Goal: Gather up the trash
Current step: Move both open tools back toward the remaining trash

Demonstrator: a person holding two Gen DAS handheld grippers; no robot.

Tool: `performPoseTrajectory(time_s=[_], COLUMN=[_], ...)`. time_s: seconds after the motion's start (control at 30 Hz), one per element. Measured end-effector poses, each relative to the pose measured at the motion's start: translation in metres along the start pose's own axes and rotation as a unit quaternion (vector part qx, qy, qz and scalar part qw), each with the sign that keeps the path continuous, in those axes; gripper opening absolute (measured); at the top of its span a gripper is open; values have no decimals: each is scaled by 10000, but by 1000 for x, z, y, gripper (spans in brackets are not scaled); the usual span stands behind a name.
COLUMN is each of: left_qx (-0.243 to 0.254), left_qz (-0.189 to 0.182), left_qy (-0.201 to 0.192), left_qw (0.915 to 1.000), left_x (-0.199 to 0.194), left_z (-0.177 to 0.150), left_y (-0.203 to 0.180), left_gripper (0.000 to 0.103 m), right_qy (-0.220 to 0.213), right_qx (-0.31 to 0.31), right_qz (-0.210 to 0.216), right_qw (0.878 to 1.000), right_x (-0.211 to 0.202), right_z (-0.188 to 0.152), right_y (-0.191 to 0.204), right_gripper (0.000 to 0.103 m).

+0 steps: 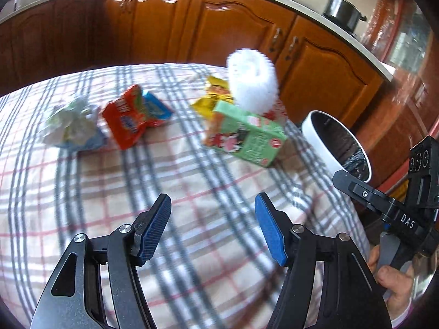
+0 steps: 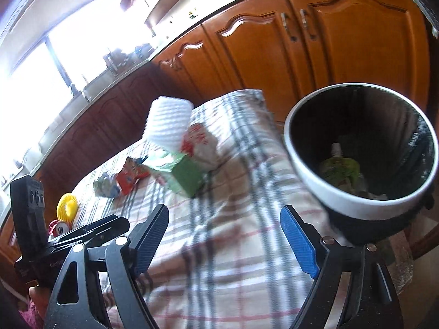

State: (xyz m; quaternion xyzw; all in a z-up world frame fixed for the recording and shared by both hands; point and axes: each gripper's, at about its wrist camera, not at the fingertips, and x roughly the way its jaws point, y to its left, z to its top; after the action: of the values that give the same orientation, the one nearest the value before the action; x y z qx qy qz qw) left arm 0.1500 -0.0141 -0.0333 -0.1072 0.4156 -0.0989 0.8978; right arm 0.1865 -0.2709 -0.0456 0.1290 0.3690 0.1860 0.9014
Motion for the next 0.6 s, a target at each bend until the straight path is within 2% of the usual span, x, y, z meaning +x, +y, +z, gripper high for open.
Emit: performPoseTrajectory(time_s=[0.4,0.6], left_qx=[-359,-511], left_qz=[314,523], left_qy=[-16,-51], left_qw=[9989,9973], left_x=[-5,-8], left_z=[-4,2], left_y=[38,60], left_gripper=[65,69], right_qy=[223,339], right_qx=[-401,-622], right_qz=[180,231], right_qw=[9988,9972], right_x=[29,46], right_z=[2,8], right_y=[34,47], right_gripper=[85,85])
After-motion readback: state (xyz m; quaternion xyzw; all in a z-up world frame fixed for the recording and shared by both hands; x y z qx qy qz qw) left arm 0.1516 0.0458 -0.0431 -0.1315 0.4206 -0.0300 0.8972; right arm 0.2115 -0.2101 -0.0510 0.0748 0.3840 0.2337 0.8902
